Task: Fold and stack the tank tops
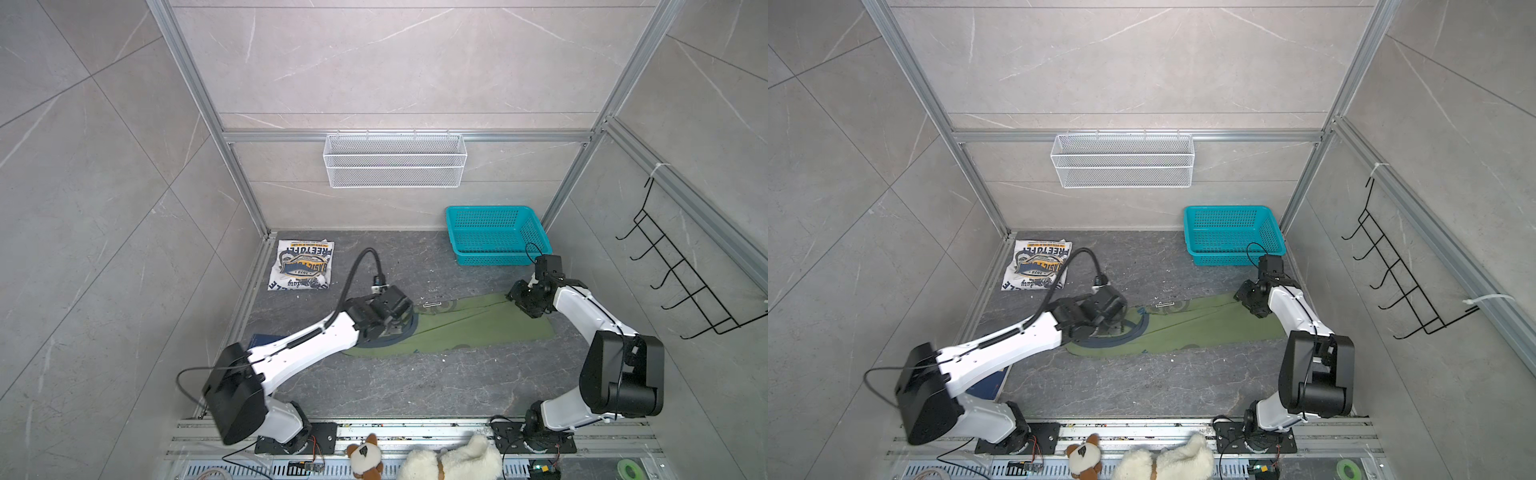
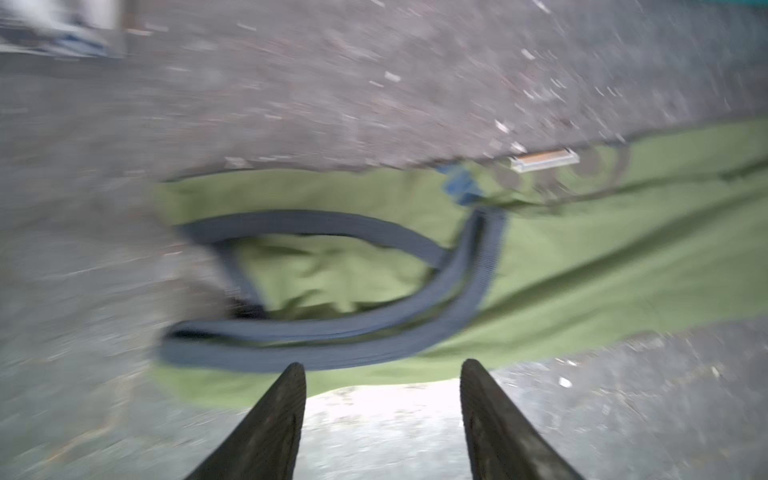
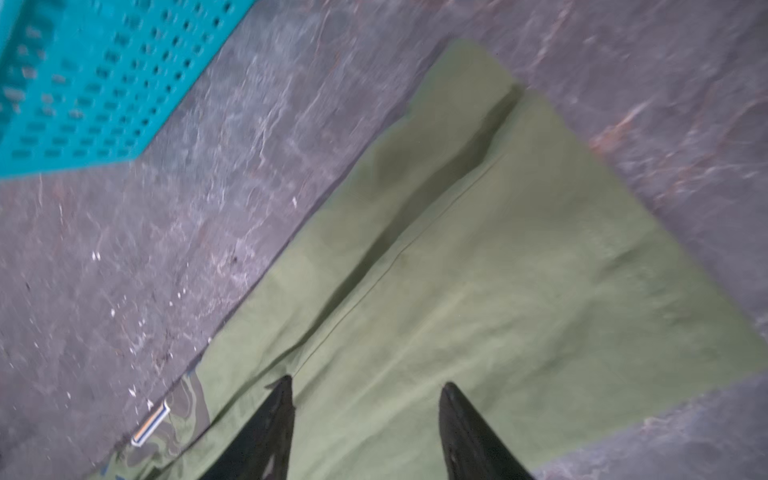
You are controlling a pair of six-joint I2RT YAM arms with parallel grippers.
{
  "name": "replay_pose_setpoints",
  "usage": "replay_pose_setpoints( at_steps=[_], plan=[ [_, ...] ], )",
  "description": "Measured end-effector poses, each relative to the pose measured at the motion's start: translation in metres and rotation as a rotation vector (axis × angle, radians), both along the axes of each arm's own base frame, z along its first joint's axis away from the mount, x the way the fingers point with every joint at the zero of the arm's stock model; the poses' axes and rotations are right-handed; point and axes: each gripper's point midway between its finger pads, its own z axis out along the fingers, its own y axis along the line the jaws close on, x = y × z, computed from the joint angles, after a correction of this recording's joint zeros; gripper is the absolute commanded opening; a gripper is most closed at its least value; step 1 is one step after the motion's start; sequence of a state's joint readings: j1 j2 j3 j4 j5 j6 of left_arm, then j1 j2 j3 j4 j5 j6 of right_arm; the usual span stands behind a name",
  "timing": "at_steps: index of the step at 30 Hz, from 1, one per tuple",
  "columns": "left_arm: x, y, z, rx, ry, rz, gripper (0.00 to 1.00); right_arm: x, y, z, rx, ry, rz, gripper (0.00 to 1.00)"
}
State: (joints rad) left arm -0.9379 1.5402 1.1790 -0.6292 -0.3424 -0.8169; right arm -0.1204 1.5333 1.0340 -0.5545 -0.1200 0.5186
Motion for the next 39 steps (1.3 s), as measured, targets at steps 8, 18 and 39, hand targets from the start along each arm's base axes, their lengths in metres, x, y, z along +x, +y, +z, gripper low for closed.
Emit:
replay_pose_setpoints(
  at_steps=[8, 18, 39],
  plan=[
    [0.014, -0.041, -0.072, 0.034, 0.115, 0.002, 0.66, -0.008, 0.005, -0.010, -0.037, 0.054, 0.036, 0.58],
    [0.026, 0.010, -0.114, 0.077, 0.172, 0.136, 0.65, -0.013, 0.006, -0.053, -0.057, 0.191, 0.041, 0.59],
    [0.159, -0.004, -0.110, 0.093, 0.085, -0.162, 0.66, -0.076, 0.025, -0.068, 0.036, 0.214, -0.025, 0.61]
  ],
)
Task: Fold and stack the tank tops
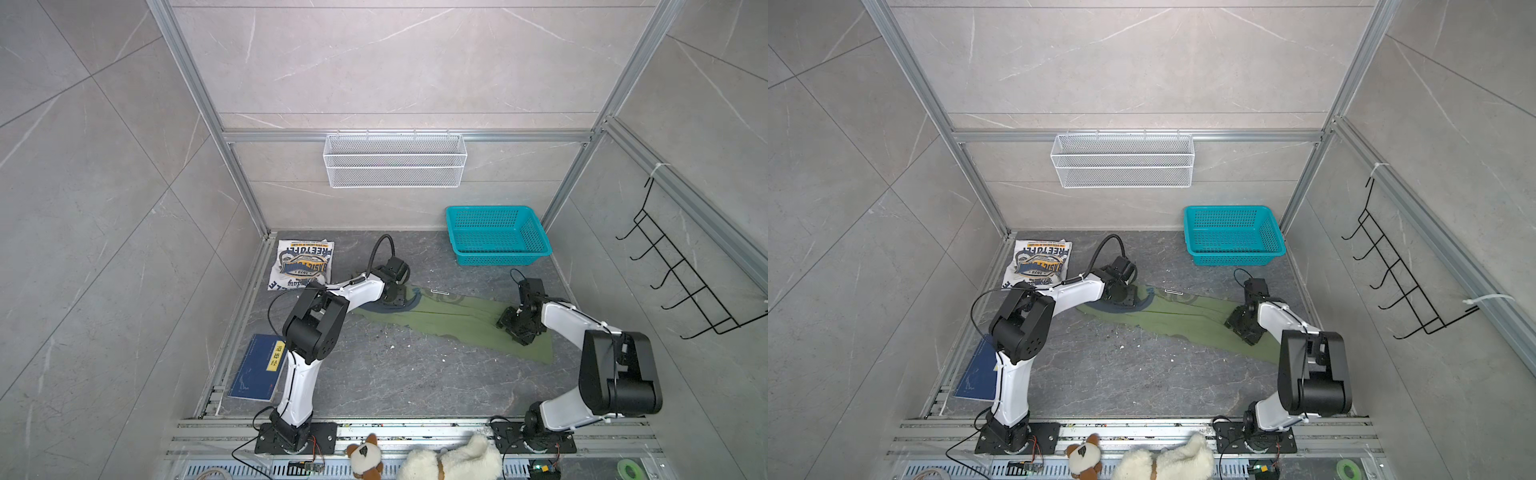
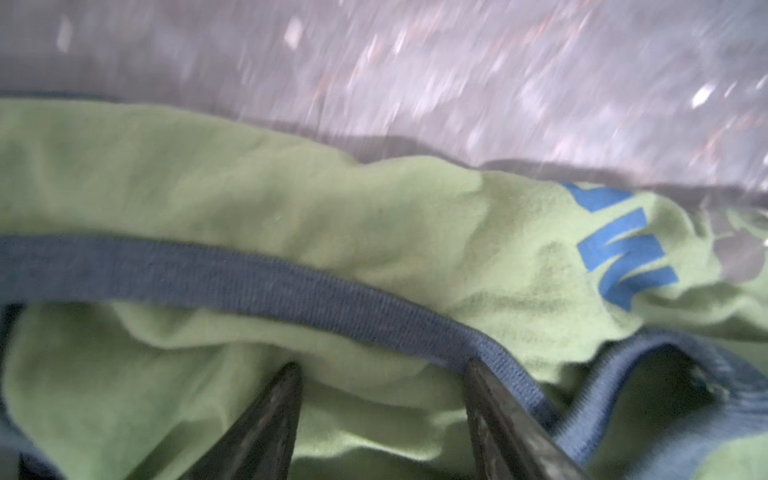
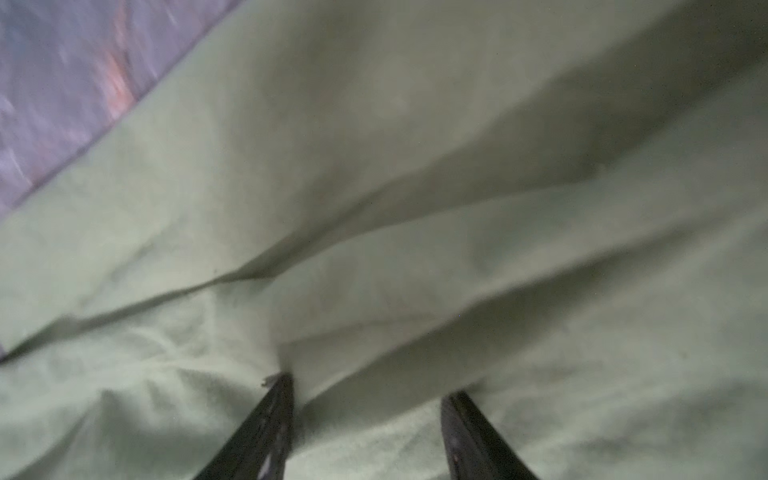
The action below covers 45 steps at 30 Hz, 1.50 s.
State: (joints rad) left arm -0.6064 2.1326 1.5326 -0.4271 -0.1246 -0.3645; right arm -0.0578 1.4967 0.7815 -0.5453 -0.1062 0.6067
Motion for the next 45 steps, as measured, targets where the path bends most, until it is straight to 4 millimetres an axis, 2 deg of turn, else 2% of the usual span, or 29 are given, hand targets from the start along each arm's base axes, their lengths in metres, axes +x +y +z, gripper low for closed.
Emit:
replay_pose_setpoints(
  at_steps=[5, 9, 11, 13, 16, 18, 22, 24, 26, 31, 33, 35, 36, 37, 41, 45],
  plan=[
    [0.032, -0.001, 0.016, 0.038, -0.026, -0.022, 0.66, -0.012, 0.015, 0.020, 0.037, -0.016, 0.041, 0.62],
    [0.038, 0.002, 0.053, 0.017, -0.060, 0.045, 0.67, 0.001, 0.009, 0.050, -0.006, -0.073, 0.074, 0.62],
    [0.027, 0.001, 0.074, -0.001, -0.075, 0.078, 0.67, 0.013, 0.006, 0.062, -0.028, -0.108, 0.088, 0.62],
    [0.006, -0.007, 0.096, -0.036, -0.094, 0.094, 0.67, 0.022, 0.004, 0.069, -0.046, -0.126, 0.101, 0.62],
    [-0.030, -0.030, 0.119, -0.106, -0.108, 0.078, 0.66, 0.026, 0.002, 0.062, -0.057, -0.102, 0.109, 0.62],
    [-0.049, -0.050, 0.122, -0.140, -0.105, 0.049, 0.64, 0.025, 0.002, 0.053, -0.056, -0.071, 0.112, 0.62],
    [-0.073, -0.095, 0.103, -0.167, -0.049, -0.011, 0.63, 0.023, 0.000, 0.040, -0.062, -0.030, 0.116, 0.61],
    [-0.075, -0.111, 0.087, -0.166, -0.020, -0.014, 0.62, 0.022, -0.002, 0.037, -0.072, -0.016, 0.114, 0.62],
    [-0.075, -0.118, 0.065, -0.153, 0.014, 0.004, 0.62, 0.021, -0.004, 0.033, -0.086, -0.009, 0.110, 0.62],
    [-0.068, -0.104, 0.013, -0.084, 0.094, 0.079, 0.61, 0.013, -0.005, 0.016, -0.090, 0.043, 0.111, 0.59],
    [-0.062, -0.096, 0.004, -0.074, 0.105, 0.101, 0.61, 0.007, -0.004, 0.007, -0.085, 0.070, 0.117, 0.59],
    [-0.053, -0.089, 0.004, -0.077, 0.102, 0.122, 0.61, 0.002, 0.001, 0.000, -0.076, 0.092, 0.131, 0.60],
    [-0.048, -0.085, 0.004, -0.079, 0.099, 0.130, 0.61, -0.001, 0.005, -0.003, -0.068, 0.102, 0.142, 0.76],
    [-0.043, -0.080, 0.004, -0.084, 0.099, 0.137, 0.61, -0.002, 0.010, -0.004, -0.060, 0.103, 0.158, 0.97],
    [-0.024, -0.073, 0.007, -0.116, 0.086, 0.123, 0.61, 0.003, 0.033, -0.002, -0.043, 0.068, 0.229, 1.00],
    [-0.005, -0.059, 0.006, -0.095, 0.066, 0.087, 0.63, -0.004, 0.063, -0.002, -0.048, 0.030, 0.318, 1.00]
  ],
)
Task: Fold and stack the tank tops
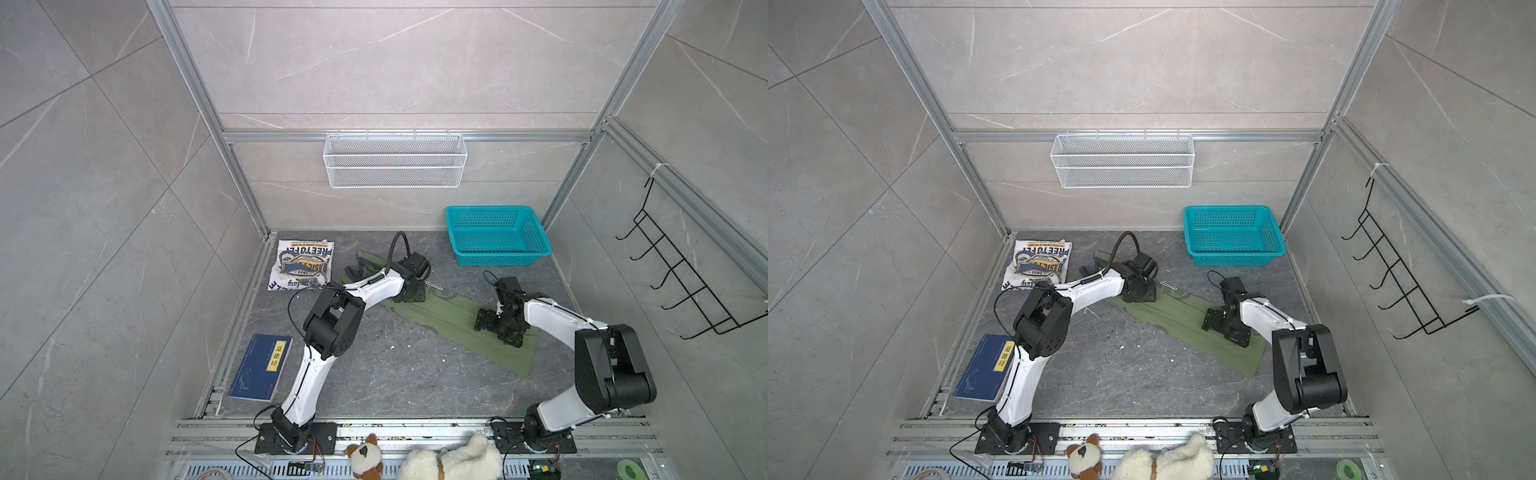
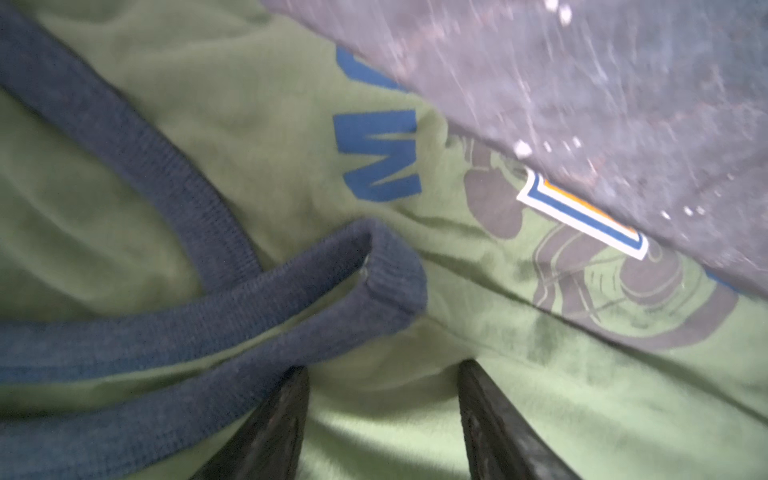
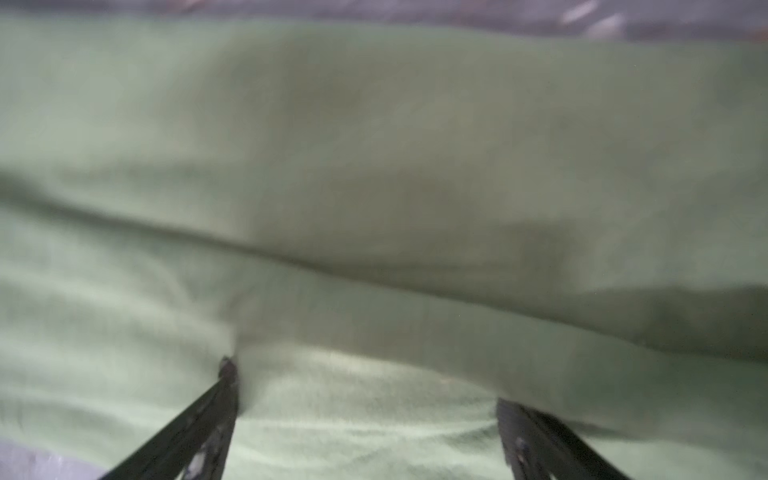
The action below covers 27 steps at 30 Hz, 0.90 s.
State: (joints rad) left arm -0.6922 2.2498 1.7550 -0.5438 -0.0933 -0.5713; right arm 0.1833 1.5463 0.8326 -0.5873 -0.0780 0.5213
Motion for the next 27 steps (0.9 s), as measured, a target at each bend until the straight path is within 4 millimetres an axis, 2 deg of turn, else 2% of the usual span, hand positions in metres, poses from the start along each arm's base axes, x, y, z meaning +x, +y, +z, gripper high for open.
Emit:
replay_pose_setpoints(
  at_steps=[7, 13, 18, 23, 27],
  plan=[
    [0.039, 0.008, -0.001, 0.006, -0.042, -0.063, 0.63, -0.033, 0.076, 0.003, 0.040, -0.048, 0.156, 1.00],
    [0.061, -0.004, -0.001, -0.005, -0.076, -0.150, 0.63, -0.073, 0.147, 0.007, 0.108, -0.055, 0.271, 1.00],
    [0.068, -0.021, 0.001, -0.037, -0.088, -0.226, 0.64, -0.095, 0.197, 0.011, 0.150, -0.041, 0.339, 1.00],
    [0.069, -0.031, 0.005, -0.064, -0.080, -0.270, 0.65, -0.102, 0.240, 0.020, 0.203, -0.045, 0.402, 1.00],
    [0.065, -0.033, 0.007, -0.070, -0.060, -0.293, 0.66, -0.094, 0.253, 0.037, 0.229, -0.089, 0.421, 1.00]
  ],
)
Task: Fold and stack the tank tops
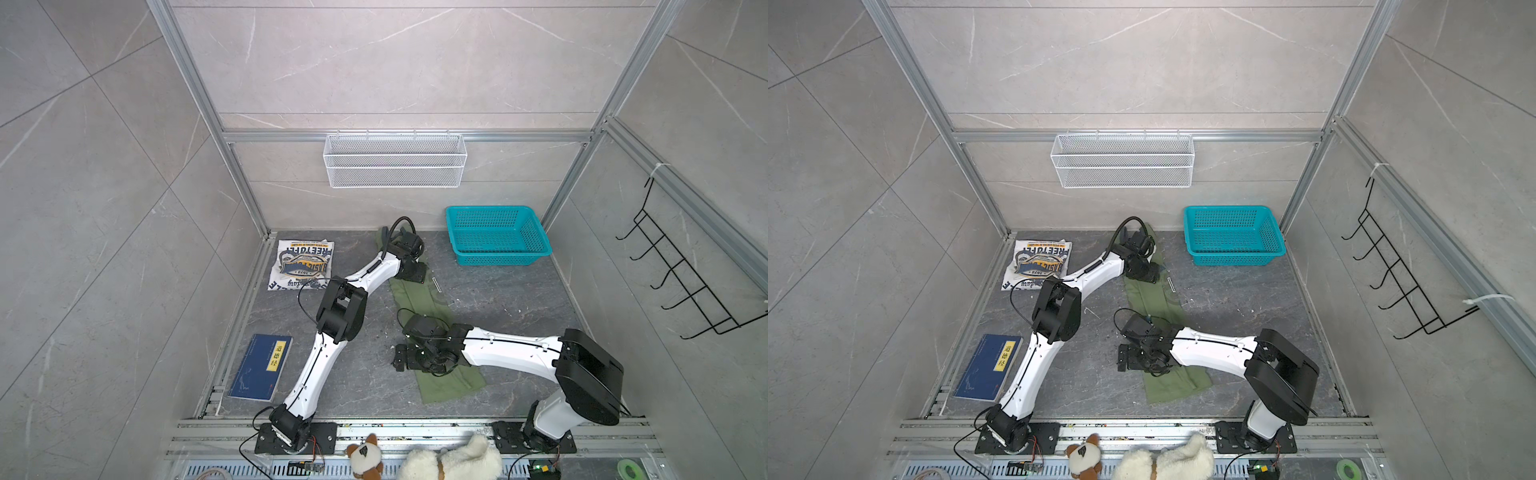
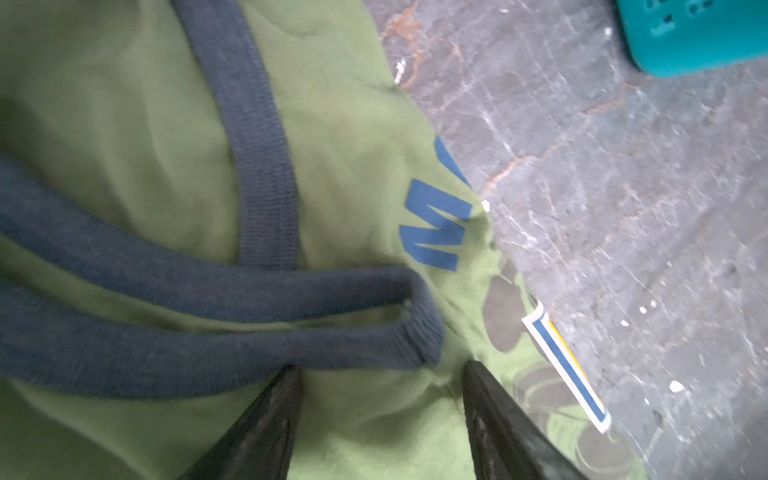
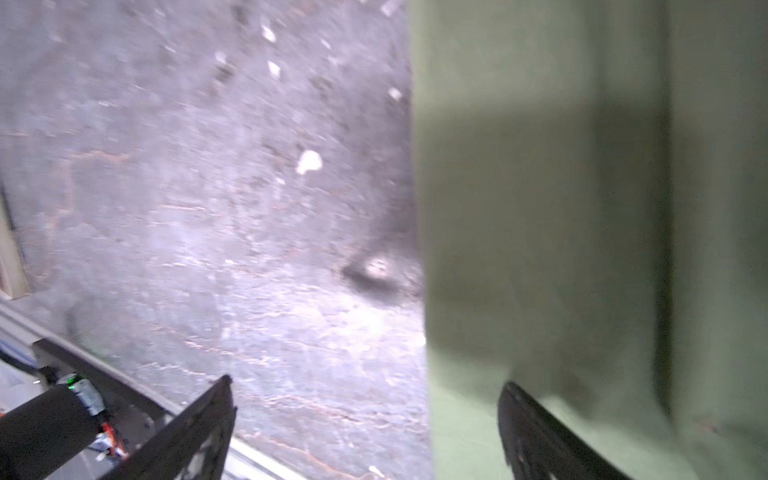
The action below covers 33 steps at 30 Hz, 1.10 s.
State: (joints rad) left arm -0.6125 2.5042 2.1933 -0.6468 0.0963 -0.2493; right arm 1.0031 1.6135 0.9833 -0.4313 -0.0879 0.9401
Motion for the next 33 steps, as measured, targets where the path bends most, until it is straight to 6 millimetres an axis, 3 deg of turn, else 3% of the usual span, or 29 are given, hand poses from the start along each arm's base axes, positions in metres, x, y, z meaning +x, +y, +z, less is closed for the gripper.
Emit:
replay_pose_setpoints(
  at_steps=[3, 6, 9, 13, 17, 21, 26, 33],
  plan=[
    [-0.007, 0.004, 0.004, 0.012, 0.021, 0.003, 0.67, 0.008, -0.014, 0.017, -0.041, -0.070, -0.001, 1.00],
    [-0.021, 0.019, 0.020, 0.028, 0.042, 0.053, 0.67, 0.020, -0.045, 0.038, -0.084, -0.131, -0.038, 1.00],
    [-0.050, 0.041, 0.048, 0.017, 0.060, 0.128, 0.67, 0.035, -0.087, 0.048, -0.124, -0.177, -0.108, 1.00],
    [-0.083, 0.055, 0.078, -0.043, 0.044, 0.188, 0.66, 0.029, -0.127, 0.028, -0.238, -0.150, -0.126, 1.00],
    [-0.097, 0.040, 0.069, -0.077, 0.050, 0.182, 0.64, 0.015, -0.146, 0.001, -0.338, -0.093, -0.095, 0.99],
    [-0.099, 0.023, 0.034, -0.060, 0.093, 0.165, 0.61, 0.008, -0.149, -0.018, -0.388, -0.048, -0.063, 0.96],
    [-0.093, 0.009, -0.005, -0.025, 0.136, 0.152, 0.60, -0.002, -0.126, -0.034, -0.354, -0.014, 0.006, 0.90],
    [-0.060, -0.001, 0.002, -0.016, 0.068, 0.116, 0.61, -0.017, -0.082, -0.042, -0.306, -0.011, 0.104, 0.86]
  ],
)
